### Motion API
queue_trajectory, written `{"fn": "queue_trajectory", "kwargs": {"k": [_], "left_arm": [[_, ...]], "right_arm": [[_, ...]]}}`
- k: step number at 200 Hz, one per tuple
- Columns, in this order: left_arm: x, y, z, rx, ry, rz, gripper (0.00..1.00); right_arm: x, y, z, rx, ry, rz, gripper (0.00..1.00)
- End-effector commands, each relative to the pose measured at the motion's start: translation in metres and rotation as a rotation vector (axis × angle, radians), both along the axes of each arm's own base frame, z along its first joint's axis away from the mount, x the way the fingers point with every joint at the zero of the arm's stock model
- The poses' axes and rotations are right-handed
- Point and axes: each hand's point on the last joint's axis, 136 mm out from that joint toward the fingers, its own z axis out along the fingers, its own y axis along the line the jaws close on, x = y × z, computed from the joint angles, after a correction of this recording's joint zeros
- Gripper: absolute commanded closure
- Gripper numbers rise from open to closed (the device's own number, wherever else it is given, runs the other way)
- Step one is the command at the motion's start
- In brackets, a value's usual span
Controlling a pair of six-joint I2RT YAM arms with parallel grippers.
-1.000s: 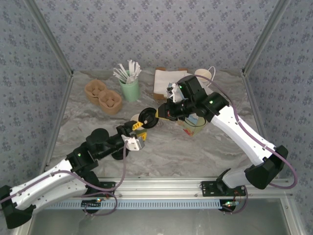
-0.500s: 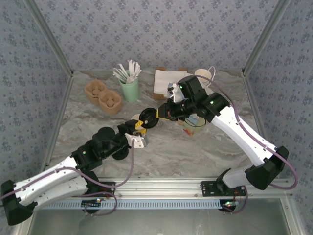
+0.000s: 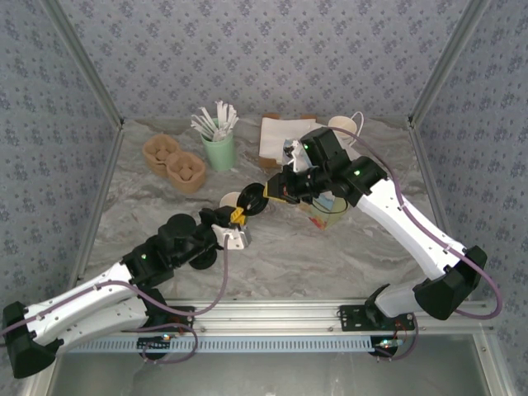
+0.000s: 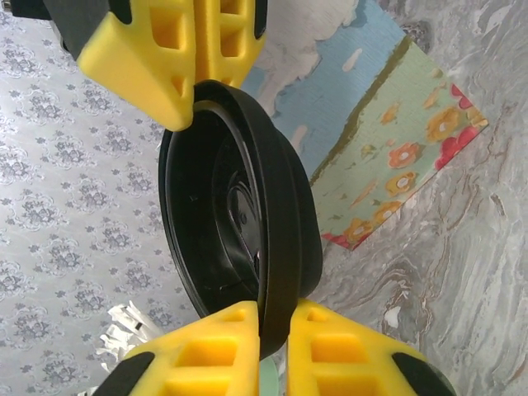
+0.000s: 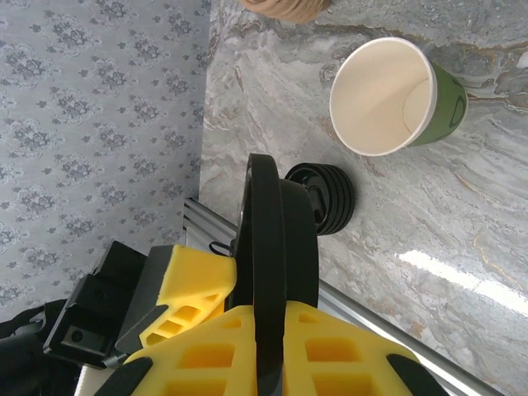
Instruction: Pack the takeout coffee
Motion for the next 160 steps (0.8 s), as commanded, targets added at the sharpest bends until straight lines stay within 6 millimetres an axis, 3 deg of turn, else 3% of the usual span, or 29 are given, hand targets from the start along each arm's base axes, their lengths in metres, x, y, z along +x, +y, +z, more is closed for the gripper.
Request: {"fn": "queue_trajectory", "kwargs": {"k": [1,33,68,115,160], "left_arm": [[-0.001,0.000,0.040,-0.132,-0.024,0.007,0.93],[-0.005,0.003,0.046,-0.202,0.025,0.011,1.00],[-0.010,0.007,0.047,-0.290,0.110,0.017,1.00],[-0.003,0.024,0.046,-0.484,0.343,0.130,1.00],[0.010,0.054,0.038,-0.698,0.683,0.318,1.00]], "right_arm": [[-0.009,-0.002,0.004,0.014,0.004,0.018,0.85],[-0.003,-0.007,0.011,0.008,-0.046,-0.015,0.74],[0.005,-0.018,0.023,-0.001,-0.133,-0.076,0.50],[0.008,-0.025,0.039,-0.017,-0.298,-0.122,0.49],[-0.011,0.013,0.037,-0.035,-0.459,-0.012,0.51]]}}
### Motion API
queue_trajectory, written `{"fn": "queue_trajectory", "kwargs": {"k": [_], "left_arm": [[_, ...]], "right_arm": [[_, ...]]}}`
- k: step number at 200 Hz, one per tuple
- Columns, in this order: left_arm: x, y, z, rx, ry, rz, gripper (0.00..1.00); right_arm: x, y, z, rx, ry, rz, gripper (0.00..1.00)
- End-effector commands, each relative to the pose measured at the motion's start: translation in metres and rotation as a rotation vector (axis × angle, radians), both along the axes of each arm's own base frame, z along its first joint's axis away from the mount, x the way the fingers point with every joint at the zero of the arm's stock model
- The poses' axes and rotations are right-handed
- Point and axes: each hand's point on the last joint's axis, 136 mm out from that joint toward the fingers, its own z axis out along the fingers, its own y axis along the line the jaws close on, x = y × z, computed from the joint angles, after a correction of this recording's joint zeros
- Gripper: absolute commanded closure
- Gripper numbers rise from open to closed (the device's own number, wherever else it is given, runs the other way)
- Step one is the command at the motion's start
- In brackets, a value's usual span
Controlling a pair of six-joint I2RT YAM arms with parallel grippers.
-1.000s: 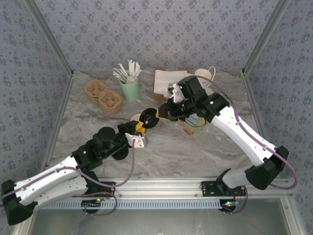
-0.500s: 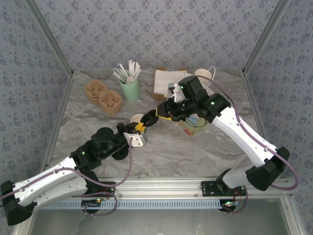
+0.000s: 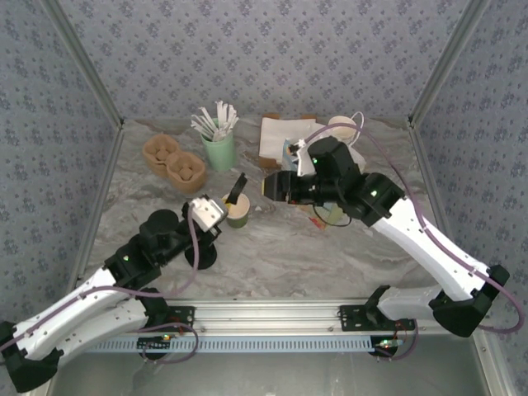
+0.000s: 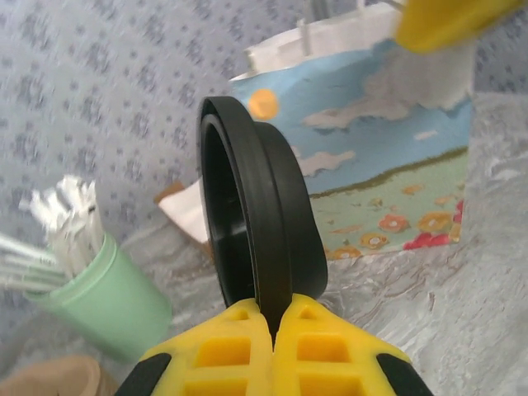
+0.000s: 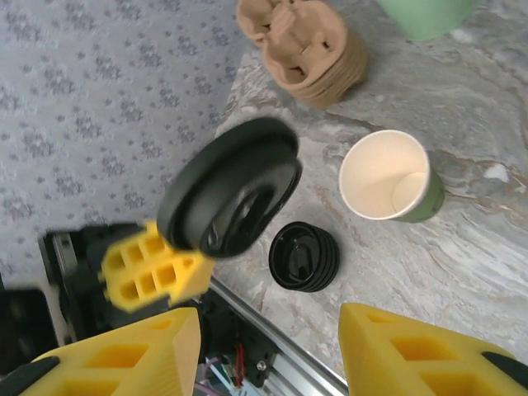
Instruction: Pack the takeout coffee
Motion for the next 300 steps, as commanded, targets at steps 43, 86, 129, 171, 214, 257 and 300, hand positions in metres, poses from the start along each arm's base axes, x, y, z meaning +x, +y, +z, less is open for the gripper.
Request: {"fn": "queue_trajectory", "kwargs": {"k": [43,86,129,171,214,257,300], "left_arm": [[0.010,0.027,-0.018,-0.345,0.537,0.133,1.00],[0.023,0.036,-0.023,-0.569,0.721,0.138,1.00],[0.028,0.030,-0.037,-0.695,0.890,0.119,1.00],[0.036,0.023,-0.061,-0.725,0.991,0.139,1.00],[0.049,0.017,-0.077,-0.762,1.061,0.128,1.00],[0.057,0.016,-0.093,-0.784,1.112,0.129,1.00],[0.059,0.018,-0.107,-0.798,1.142,0.133,1.00]], "right_arm": [[0.017,0.027,-0.051,-0.158,-0.041,-0.107,0.55],[0.031,0.048,-0.085,-0.165,0.056,-0.144,0.55],[0.054,0.042,-0.111,-0.171,0.115,-0.235,0.55],[0.076,0.042,-0.130,-0.139,0.141,-0.261,0.55],[0.085,0.047,-0.144,-0.136,0.165,-0.229,0.53],[0.094,0.053,-0.159,-0.125,0.198,-0.219,0.51],[0.101,0.062,-0.167,-0.124,0.213,-0.198,0.52]]}}
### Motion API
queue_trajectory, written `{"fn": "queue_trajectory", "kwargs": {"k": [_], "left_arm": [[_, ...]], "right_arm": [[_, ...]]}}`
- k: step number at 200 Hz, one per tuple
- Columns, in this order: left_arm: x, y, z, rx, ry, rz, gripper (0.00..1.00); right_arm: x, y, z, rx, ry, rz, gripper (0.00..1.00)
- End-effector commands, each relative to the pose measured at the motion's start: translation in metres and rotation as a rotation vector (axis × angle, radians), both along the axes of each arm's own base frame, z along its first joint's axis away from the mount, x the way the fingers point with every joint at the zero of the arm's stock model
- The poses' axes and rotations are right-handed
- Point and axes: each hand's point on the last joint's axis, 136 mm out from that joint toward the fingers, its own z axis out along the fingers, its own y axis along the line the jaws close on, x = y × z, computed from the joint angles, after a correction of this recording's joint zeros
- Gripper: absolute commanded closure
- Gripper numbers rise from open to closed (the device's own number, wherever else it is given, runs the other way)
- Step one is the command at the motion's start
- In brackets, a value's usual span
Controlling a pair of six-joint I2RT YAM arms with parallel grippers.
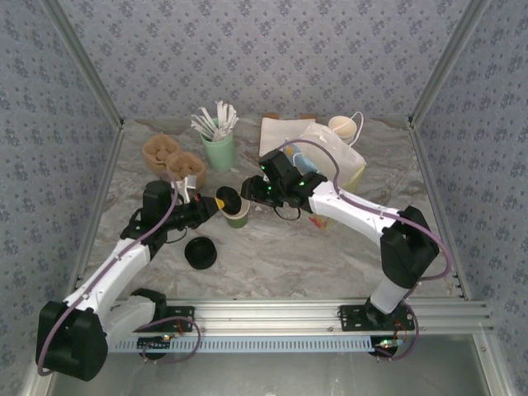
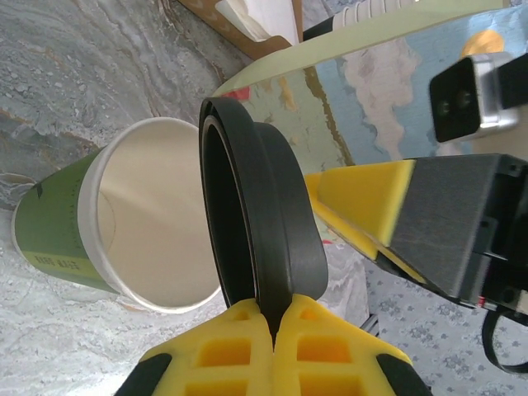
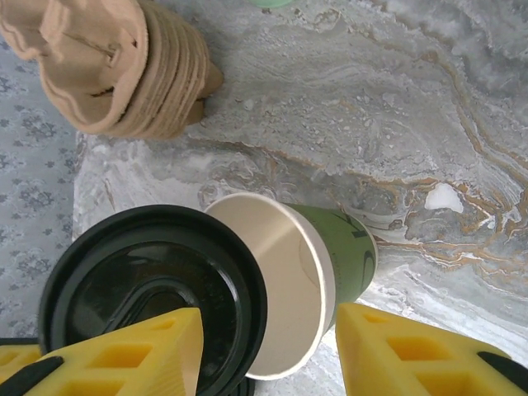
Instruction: Pack the takeout coffee
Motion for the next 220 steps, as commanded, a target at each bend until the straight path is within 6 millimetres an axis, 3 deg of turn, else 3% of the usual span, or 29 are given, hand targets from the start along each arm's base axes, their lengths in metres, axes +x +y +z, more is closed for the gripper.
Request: {"fn": "queue_trajectory", "kwargs": {"k": [1,92,169,220], "left_arm": [[0.002,-0.003,0.003,-0.045,-0.020,-0.023,1.00],[0.007,-0.006,-0.013,-0.072,0.009,-0.050,1.00],[0.009,0.002,-0.025,-0.079,0.039,-0.046,0.95],[0.009,0.002,-0.035,-0.075,0.061,-0.058,0.83]], "right_arm": [[0.004,0.010,0.002,0.025,0.000,0.020,0.52],[0.011,0.023,-0.014,0.075,0.036,0.056,0.43],[0.014,0.021,-0.019,0.073,0.042,0.058,0.40],[0.015,0.024,-0.020,0.083,0.043,0.068,0.39]]}}
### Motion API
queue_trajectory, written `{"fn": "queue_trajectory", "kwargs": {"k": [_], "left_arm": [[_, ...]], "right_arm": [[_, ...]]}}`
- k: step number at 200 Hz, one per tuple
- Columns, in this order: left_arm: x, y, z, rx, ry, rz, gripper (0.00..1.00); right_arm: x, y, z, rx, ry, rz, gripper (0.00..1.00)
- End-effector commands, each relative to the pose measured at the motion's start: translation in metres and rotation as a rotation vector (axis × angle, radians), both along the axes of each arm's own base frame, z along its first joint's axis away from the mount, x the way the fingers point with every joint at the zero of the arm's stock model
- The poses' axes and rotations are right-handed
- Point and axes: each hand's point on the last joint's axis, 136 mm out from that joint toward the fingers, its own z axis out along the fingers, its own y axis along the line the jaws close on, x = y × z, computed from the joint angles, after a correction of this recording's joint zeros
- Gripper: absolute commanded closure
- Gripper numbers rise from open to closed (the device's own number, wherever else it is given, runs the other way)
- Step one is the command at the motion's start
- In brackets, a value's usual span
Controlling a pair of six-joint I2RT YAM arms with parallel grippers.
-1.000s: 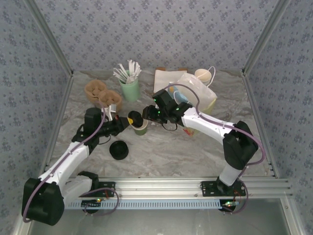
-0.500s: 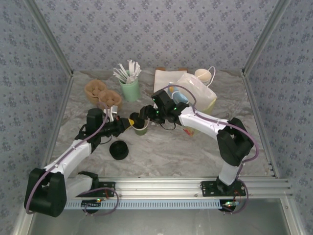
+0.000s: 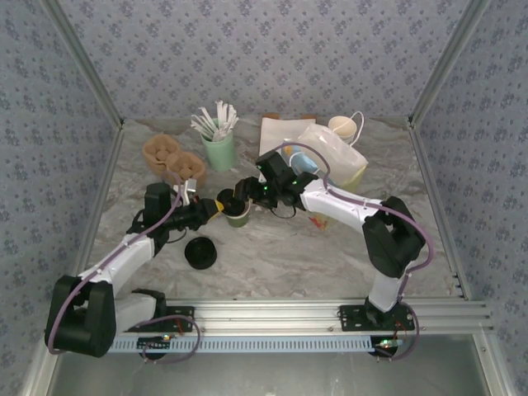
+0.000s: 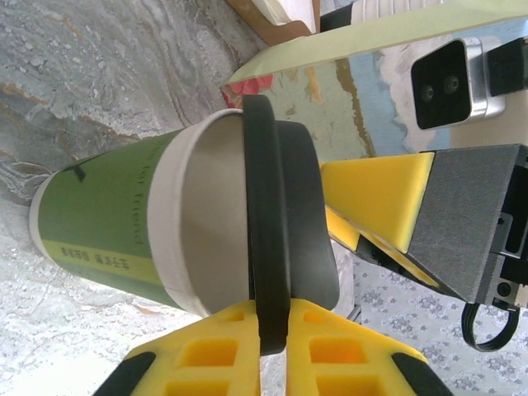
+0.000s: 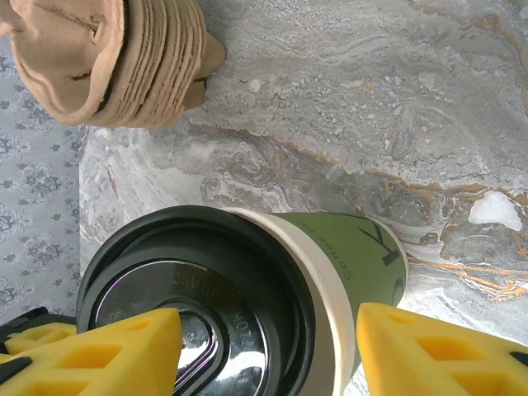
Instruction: Pack the takeout coffee
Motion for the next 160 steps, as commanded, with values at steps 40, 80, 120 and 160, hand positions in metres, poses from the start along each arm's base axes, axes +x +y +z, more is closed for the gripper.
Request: {"fn": "queue_trajectory", "kwargs": {"k": [40,80,120,160], "left_arm": [[0.000,-0.001,-0.004,0.007,-0.010,-0.025,0.77],[0.002,0.000,-0.008,0.016,-0.008,-0.027,0.73],[0.002,0.000,-0.012,0.025,0.000,-0.035,0.69],[0.003,0.000,-0.014,0.035,-0.002,-0.039,0.68]], "right_arm": [[0.005,0.010,0.010,0.053,-0.017,0.027,0.38],[0.004,0.010,0.010,0.053,-0.018,0.032,0.37],[0.003,0.009,0.007,0.045,-0.015,0.032,0.36],[0.001,0.006,0.006,0.021,-0.021,0.032,0.37]]}}
